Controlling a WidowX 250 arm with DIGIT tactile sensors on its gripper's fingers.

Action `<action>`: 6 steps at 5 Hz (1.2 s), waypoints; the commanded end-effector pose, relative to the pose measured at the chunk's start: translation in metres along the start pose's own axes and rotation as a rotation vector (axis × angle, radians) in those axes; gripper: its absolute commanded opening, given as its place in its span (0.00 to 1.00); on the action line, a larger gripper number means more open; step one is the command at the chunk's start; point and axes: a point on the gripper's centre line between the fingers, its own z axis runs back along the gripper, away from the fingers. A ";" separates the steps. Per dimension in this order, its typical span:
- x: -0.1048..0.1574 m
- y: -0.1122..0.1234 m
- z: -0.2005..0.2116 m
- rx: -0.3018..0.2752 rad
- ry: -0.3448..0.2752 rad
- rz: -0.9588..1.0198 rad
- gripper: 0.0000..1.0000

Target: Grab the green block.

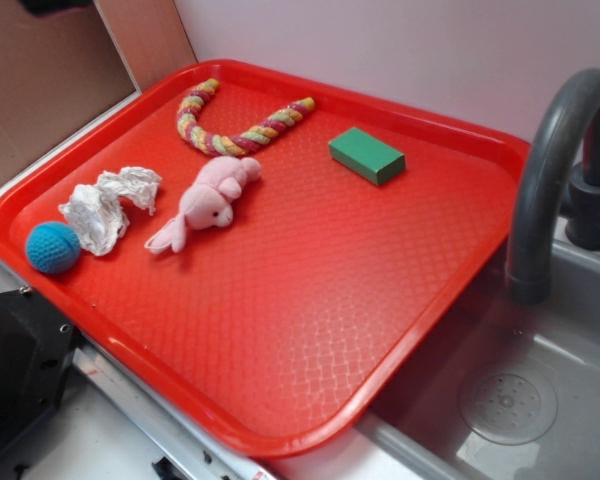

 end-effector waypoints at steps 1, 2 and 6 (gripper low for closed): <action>0.040 -0.043 -0.060 0.011 -0.012 0.314 1.00; 0.057 -0.063 -0.087 -0.040 0.012 0.364 1.00; 0.094 -0.119 -0.166 -0.032 -0.013 0.379 1.00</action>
